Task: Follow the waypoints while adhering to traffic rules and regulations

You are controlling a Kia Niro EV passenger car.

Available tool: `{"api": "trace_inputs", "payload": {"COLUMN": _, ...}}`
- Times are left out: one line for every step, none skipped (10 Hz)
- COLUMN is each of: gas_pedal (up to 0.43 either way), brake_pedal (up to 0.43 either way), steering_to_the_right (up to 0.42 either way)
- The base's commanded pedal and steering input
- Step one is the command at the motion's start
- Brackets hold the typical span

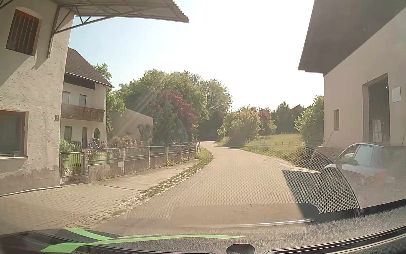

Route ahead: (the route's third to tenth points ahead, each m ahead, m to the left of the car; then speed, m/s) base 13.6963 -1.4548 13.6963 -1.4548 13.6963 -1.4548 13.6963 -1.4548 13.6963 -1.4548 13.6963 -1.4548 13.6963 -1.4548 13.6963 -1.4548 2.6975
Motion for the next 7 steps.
{"api": "trace_inputs", "payload": {"gas_pedal": 0.0, "brake_pedal": 0.159, "steering_to_the_right": -0.048}}
{"api": "trace_inputs", "payload": {"gas_pedal": 0.0, "brake_pedal": 0.171, "steering_to_the_right": -0.048}}
{"api": "trace_inputs", "payload": {"gas_pedal": 0.0, "brake_pedal": 0.177, "steering_to_the_right": -0.046}}
{"api": "trace_inputs", "payload": {"gas_pedal": 0.0, "brake_pedal": 0.177, "steering_to_the_right": -0.039}}
{"api": "trace_inputs", "payload": {"gas_pedal": 0.0, "brake_pedal": 0.171, "steering_to_the_right": -0.028}}
{"api": "trace_inputs", "payload": {"gas_pedal": 0.0, "brake_pedal": 0.171, "steering_to_the_right": -0.015}}
{"api": "trace_inputs", "payload": {"gas_pedal": 0.0, "brake_pedal": 0.171, "steering_to_the_right": 0.005}}
